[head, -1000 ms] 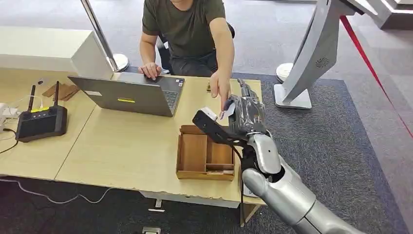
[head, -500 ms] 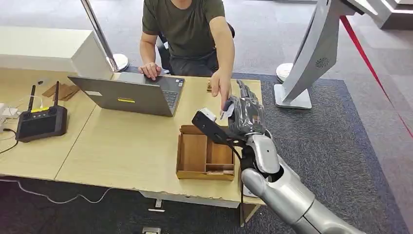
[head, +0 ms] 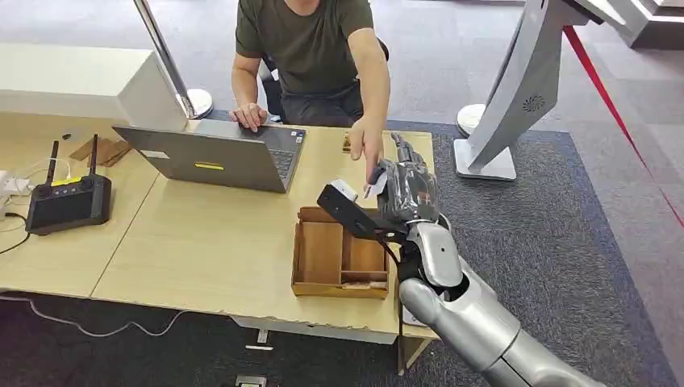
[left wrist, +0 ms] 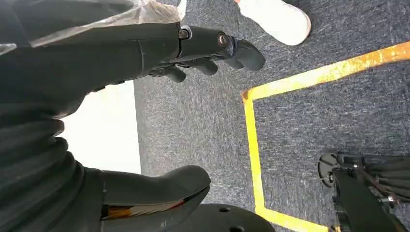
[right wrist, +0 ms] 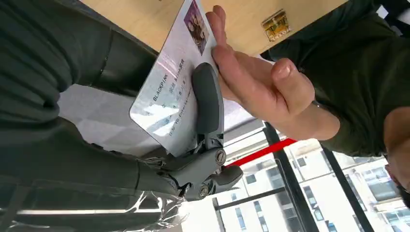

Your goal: Pass the card to the sensor for recognition and then transmit it.

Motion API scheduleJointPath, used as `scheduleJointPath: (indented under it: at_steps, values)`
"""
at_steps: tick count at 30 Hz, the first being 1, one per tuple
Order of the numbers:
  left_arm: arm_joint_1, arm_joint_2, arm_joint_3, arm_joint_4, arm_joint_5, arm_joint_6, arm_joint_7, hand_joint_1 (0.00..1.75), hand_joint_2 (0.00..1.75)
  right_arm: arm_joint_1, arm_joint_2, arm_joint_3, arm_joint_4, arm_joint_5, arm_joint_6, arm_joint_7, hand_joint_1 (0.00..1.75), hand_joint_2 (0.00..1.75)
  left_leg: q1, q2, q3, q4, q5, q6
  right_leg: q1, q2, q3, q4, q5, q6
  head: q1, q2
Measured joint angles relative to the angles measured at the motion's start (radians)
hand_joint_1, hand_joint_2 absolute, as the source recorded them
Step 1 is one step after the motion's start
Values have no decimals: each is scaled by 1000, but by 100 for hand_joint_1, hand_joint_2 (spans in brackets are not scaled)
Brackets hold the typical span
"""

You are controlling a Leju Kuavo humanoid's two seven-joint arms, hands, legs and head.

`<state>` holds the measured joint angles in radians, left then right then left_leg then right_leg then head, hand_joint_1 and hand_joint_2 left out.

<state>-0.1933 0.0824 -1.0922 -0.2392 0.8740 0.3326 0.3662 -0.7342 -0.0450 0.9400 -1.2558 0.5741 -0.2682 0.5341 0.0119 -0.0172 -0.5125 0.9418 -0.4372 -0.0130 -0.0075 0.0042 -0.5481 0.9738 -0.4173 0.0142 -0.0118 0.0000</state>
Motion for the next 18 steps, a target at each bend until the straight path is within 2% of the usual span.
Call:
scheduleJointPath:
  at_steps: [1, 2, 4, 8, 18]
  values:
    - [0, 0, 0, 0, 0, 0, 0, 0, 175, 0, 0, 0, 0, 0, 0, 0, 175, 175, 0, 0, 0, 0, 0, 0, 0, 0, 0, 0, 0, 0, 0, 0]
    - [0, 0, 0, 0, 0, 0, 0, 0, 175, 0, 0, 0, 0, 0, 0, 0, 0, 175, 0, 0, 0, 0, 0, 0, 0, 0, 0, 0, 0, 0, 0, 0]
    - [0, 0, 0, 0, 0, 0, 0, 0, 175, 0, 0, 1, 0, 0, -1, 0, 0, 175, 0, 0, 0, 0, 0, 0, 0, 0, 0, 0, 0, 0, 0, 0]
    - [1, -1, 0, 0, 13, 6, 0, 0, 175, 4, 19, -2, 0, -36, -82, -82, 0, 175, 0, 0, 0, 0, 0, 0, 0, 1, 0, 0, 0, 0, 0, 0]
    - [2, -7, 0, 0, 15, 6, 0, 0, 175, 5, 49, -2, 0, -37, -94, -87, 0, 175, 0, 0, 0, 0, 0, 0, 0, 1, 0, 0, 0, 0, 0, 0]
